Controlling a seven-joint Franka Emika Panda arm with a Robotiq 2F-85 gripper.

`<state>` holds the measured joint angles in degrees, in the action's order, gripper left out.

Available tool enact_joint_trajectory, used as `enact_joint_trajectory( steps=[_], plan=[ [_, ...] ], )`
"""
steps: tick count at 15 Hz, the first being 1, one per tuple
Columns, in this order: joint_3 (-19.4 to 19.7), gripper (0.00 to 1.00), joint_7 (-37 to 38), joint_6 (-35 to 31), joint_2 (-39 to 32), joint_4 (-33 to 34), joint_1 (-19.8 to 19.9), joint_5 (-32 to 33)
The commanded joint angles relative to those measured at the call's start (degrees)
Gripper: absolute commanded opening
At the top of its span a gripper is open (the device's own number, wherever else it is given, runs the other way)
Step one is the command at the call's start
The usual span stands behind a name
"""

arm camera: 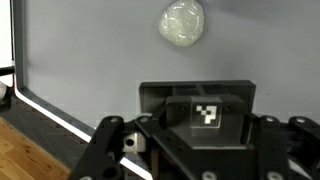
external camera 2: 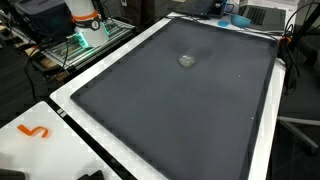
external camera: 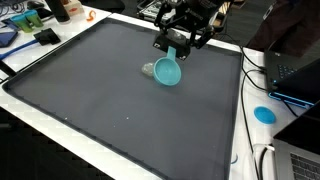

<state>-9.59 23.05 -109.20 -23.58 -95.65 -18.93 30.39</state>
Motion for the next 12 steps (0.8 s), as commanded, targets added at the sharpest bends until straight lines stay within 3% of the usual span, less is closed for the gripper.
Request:
enact_joint_trajectory(
  steps=[1,12],
  plan=[
    [1.24,0.28,-0.72,-0.22,-1.47,1.82,-0.55,-2.20],
    [3.39,0.28,-1.03,-7.88,-0.80,-0.12,2.02,-9.09]
  ],
)
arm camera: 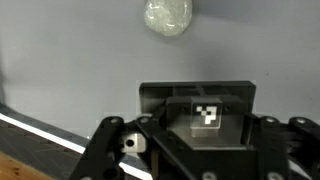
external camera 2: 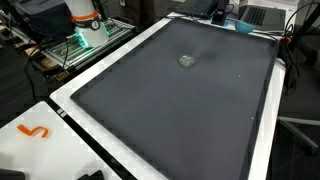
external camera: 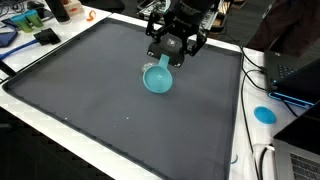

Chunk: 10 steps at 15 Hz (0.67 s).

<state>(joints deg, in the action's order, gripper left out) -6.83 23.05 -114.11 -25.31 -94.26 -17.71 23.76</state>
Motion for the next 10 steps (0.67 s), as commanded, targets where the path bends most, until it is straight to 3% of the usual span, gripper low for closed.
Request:
enact_joint_trajectory(
  steps=[1,10],
  plan=[
    [0.83,0.28,-1.10,-4.04,1.15,-1.92,1.08,-3.01],
    [1.73,0.28,-4.87,-13.28,3.47,-6.67,5.71,-10.35]
  ],
)
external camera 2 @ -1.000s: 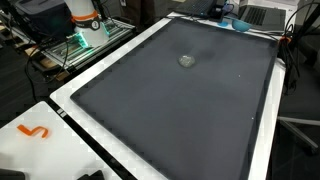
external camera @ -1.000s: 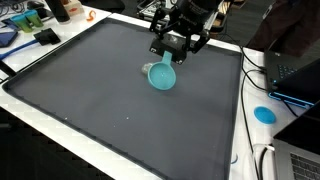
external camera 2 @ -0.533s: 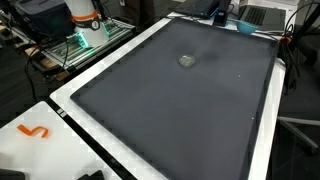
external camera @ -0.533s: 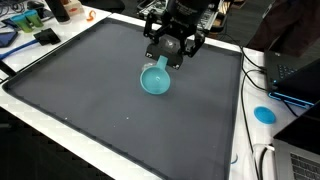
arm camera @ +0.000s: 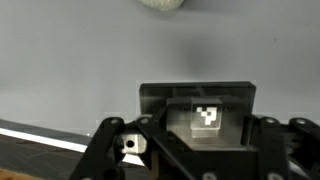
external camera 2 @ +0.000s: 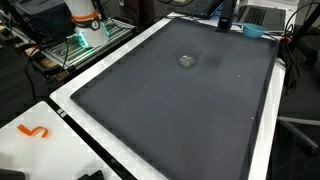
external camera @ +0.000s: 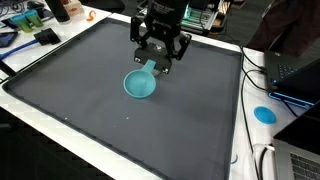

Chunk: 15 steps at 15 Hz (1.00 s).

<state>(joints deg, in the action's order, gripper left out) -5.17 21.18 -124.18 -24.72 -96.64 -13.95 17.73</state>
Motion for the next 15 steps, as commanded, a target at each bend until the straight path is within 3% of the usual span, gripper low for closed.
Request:
enact_joint_trajectory(
  steps=[1,15],
  plan=[
    [0.06,0.28,-4.04,-3.71,3.33,-4.96,2.74,-5.76],
    [1.00,0.28,-17.08,-9.71,13.96,-17.97,10.85,-18.80]
  ],
)
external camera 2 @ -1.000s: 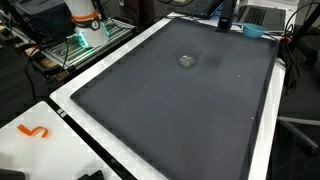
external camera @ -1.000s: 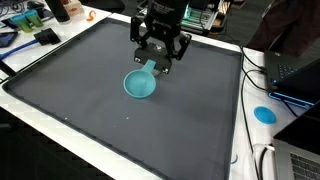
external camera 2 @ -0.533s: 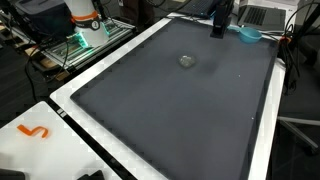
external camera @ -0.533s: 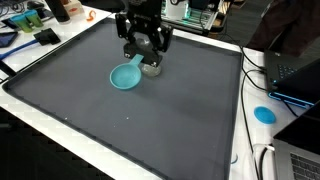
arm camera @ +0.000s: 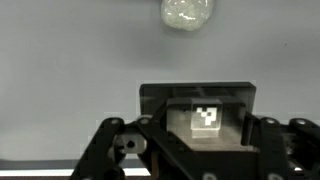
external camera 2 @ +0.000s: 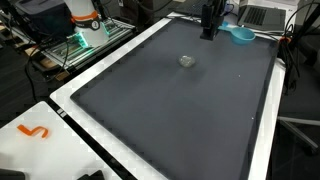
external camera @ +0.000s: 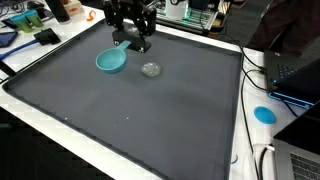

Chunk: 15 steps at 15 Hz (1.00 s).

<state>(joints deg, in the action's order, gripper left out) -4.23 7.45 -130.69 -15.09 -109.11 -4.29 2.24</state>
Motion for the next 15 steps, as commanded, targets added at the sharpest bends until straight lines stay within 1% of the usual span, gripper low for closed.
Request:
enact_joint_trajectory(
  steps=[1,8,15],
  plan=[
    [0.09,0.28,-4.39,-3.95,5.10,-6.42,1.58,-4.21],
    [0.44,0.28,-11.90,-7.36,9.56,-12.25,3.70,-10.91],
    [0.98,0.28,-22.75,-12.49,13.13,-18.74,5.21,-20.44]
  ],
)
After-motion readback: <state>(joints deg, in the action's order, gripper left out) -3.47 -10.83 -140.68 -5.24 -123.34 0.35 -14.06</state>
